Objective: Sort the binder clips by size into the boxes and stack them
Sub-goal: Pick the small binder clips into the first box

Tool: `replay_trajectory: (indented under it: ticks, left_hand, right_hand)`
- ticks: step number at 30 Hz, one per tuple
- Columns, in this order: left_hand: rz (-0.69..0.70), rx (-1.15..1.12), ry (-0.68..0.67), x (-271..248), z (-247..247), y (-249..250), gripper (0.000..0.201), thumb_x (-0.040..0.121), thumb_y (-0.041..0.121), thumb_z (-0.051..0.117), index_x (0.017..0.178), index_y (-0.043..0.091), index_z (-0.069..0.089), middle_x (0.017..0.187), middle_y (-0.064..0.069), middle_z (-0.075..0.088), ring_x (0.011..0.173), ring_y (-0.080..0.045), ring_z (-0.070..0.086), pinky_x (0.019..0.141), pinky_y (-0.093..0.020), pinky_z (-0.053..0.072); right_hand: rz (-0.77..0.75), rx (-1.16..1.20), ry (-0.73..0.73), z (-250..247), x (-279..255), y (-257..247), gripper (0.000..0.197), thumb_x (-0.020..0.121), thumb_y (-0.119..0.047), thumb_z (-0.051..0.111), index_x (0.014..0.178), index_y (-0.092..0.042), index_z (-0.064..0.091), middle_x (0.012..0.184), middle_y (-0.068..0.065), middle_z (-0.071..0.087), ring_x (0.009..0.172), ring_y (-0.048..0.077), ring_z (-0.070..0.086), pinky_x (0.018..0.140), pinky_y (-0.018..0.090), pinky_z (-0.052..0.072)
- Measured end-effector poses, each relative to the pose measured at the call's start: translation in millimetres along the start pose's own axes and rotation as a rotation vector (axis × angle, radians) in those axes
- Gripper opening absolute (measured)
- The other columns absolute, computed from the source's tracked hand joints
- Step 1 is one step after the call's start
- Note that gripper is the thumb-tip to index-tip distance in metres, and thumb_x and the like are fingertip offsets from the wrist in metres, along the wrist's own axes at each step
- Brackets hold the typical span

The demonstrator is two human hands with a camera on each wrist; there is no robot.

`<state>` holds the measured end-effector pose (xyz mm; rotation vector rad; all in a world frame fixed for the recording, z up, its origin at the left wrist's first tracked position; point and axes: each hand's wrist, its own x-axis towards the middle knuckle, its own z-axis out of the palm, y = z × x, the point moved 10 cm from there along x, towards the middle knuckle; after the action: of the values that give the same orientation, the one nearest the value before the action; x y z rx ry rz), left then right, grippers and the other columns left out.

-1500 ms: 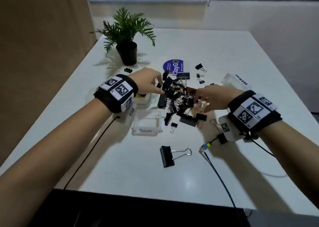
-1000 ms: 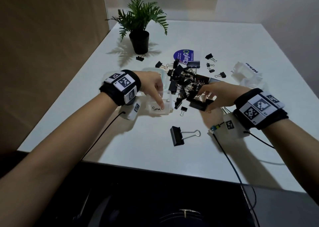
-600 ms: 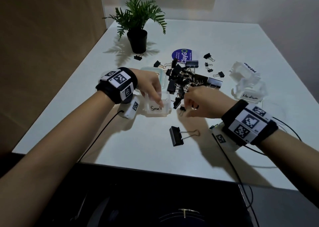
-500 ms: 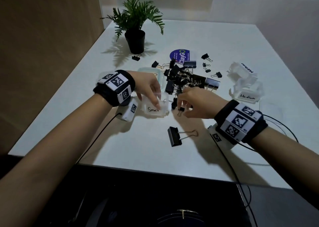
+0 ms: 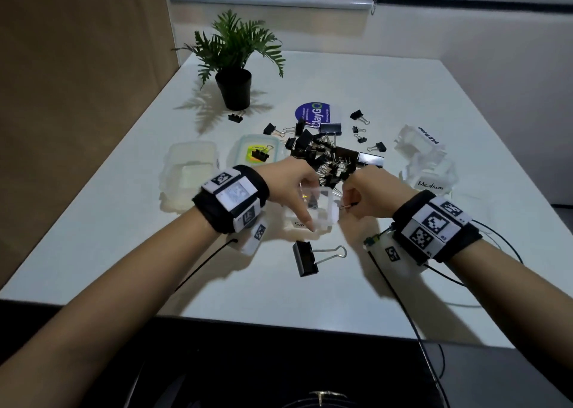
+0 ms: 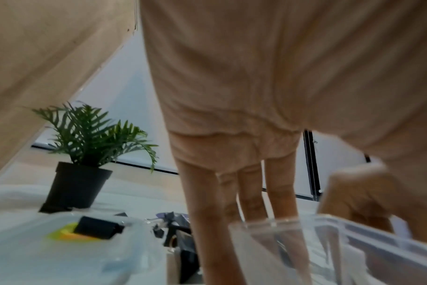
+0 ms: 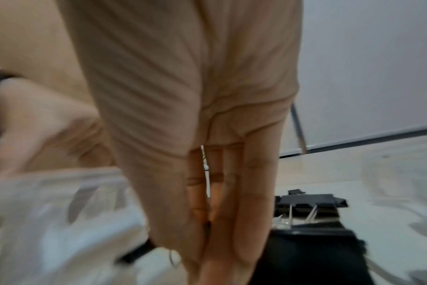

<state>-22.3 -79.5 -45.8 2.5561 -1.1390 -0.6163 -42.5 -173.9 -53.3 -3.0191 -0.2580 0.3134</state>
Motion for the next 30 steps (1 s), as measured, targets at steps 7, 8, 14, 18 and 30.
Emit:
replay_trajectory:
  ticks: [7,8,14,18,30]
  left_hand:
    - [0.049,-0.094,-0.021,1.7,9.4,6.9,0.057,0.059,0.044,0.087,0.106,0.018,0.067,0.102,0.003,0.068,0.094,-0.017,0.062,0.083,-0.036,0.053]
    - [0.030,-0.141,-0.034,0.5,8.2,3.2,0.054,0.061,0.044,0.085,0.105,0.018,0.068,0.101,0.004,0.068,0.093,-0.017,0.063,0.082,-0.036,0.055]
    - [-0.088,-0.264,0.089,-2.7,-36.7,-35.3,0.046,0.086,0.051,0.059,0.095,0.009,0.072,0.090,-0.001,0.071,0.084,-0.011,0.068,0.069,-0.028,0.059]
    - [-0.074,-0.213,0.285,4.6,-76.2,-46.6,0.031,0.089,0.037,0.063,0.095,0.008,0.071,0.087,-0.001,0.071,0.079,-0.013,0.069,0.064,-0.022,0.055]
    - [0.030,0.120,0.239,73.4,-57.0,-4.8,0.015,0.081,0.011,0.072,0.094,0.016,0.077,0.076,0.006,0.062,0.072,-0.008,0.053,0.068,-0.022,0.041]
  right_hand:
    - [0.010,0.179,0.285,-48.3,-10.5,20.6,0.006,0.077,-0.011,0.072,0.077,-0.016,0.071,0.063,-0.011,0.058,0.060,0.002,0.052,0.055,0.017,0.037]
    - [-0.002,0.200,0.267,-49.5,-11.8,17.2,0.005,0.077,-0.012,0.073,0.078,-0.017,0.071,0.061,-0.013,0.058,0.058,-0.003,0.051,0.054,0.015,0.036]
    - [-0.131,0.350,0.060,-41.5,-16.6,-15.4,0.005,0.079,-0.017,0.077,0.078,-0.015,0.072,0.065,-0.009,0.071,0.057,-0.002,0.066,0.062,0.028,0.058]
    - [-0.097,0.364,0.083,-55.5,-5.6,-5.3,0.009,0.083,-0.027,0.074,0.082,-0.018,0.074,0.067,-0.009,0.070,0.053,-0.005,0.062,0.054,0.011,0.050]
    - [0.123,0.191,0.177,-47.3,58.1,41.7,0.019,0.082,-0.003,0.065,0.092,-0.013,0.077,0.091,0.005,0.074,0.089,0.021,0.067,0.078,0.030,0.053]
